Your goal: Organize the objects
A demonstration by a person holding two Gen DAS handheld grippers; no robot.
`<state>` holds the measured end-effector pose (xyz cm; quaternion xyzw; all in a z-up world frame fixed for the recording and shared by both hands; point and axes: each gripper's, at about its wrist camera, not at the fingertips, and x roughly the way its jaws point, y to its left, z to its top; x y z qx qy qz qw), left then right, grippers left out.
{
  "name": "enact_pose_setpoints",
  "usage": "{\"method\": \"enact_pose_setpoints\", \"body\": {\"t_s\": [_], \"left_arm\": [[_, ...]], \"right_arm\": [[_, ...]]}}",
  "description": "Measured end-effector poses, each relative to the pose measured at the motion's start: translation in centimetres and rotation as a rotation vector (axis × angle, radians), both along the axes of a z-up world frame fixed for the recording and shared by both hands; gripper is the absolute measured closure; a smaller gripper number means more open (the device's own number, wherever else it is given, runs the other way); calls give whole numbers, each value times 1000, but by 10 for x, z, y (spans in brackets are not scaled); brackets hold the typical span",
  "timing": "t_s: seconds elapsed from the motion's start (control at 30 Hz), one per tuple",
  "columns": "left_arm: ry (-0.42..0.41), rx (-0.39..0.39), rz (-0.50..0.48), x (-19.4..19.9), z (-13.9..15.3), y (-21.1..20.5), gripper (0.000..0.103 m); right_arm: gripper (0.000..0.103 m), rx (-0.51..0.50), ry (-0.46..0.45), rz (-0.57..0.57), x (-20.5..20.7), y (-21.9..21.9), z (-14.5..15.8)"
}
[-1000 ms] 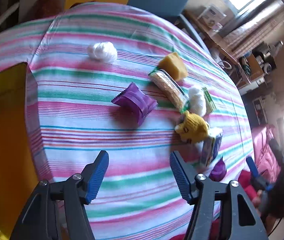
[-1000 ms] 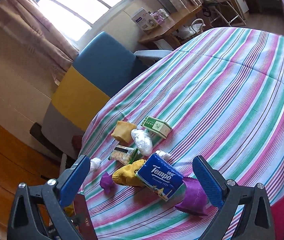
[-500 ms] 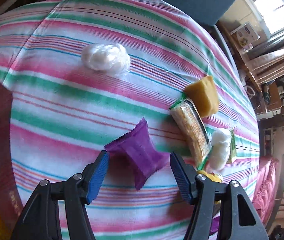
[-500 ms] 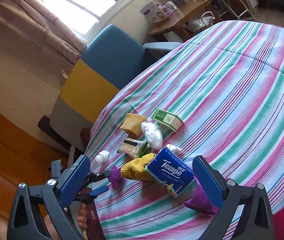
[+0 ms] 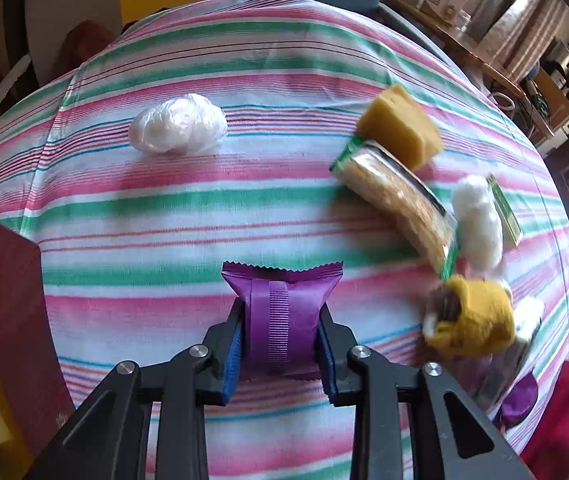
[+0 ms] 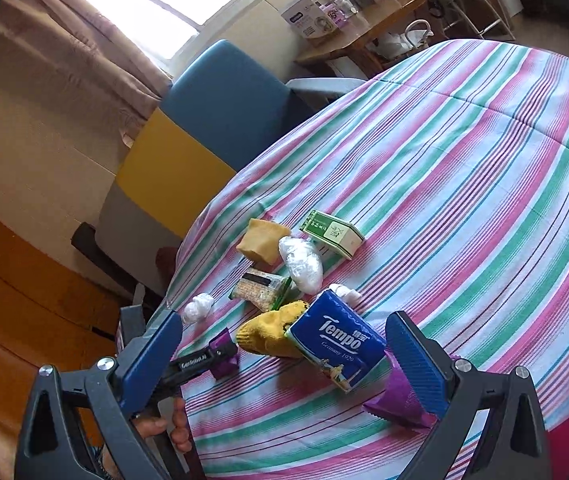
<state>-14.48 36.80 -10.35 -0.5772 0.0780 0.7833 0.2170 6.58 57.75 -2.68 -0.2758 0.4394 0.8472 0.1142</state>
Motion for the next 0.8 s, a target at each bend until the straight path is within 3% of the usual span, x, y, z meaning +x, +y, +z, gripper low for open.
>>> {"method": "enact_pose_setpoints", "body": {"t_s": [0.27,0.47,0.63,0.8], "left_arm": [[46,86,-99,52,32,-27,72],[55,149,-141,86,50,-52,72],[52,188,-157,107,61,-76,72],[61,216,-151,119,65,-96,72]], "right_arm": [[0,6,-124,71,-22,-4,-13],[0,99,-228,104,-36,-14,-15],[15,200,-353,152,-53,-26,-22],[20,302,-429,156,-62,-36,-25]]}}
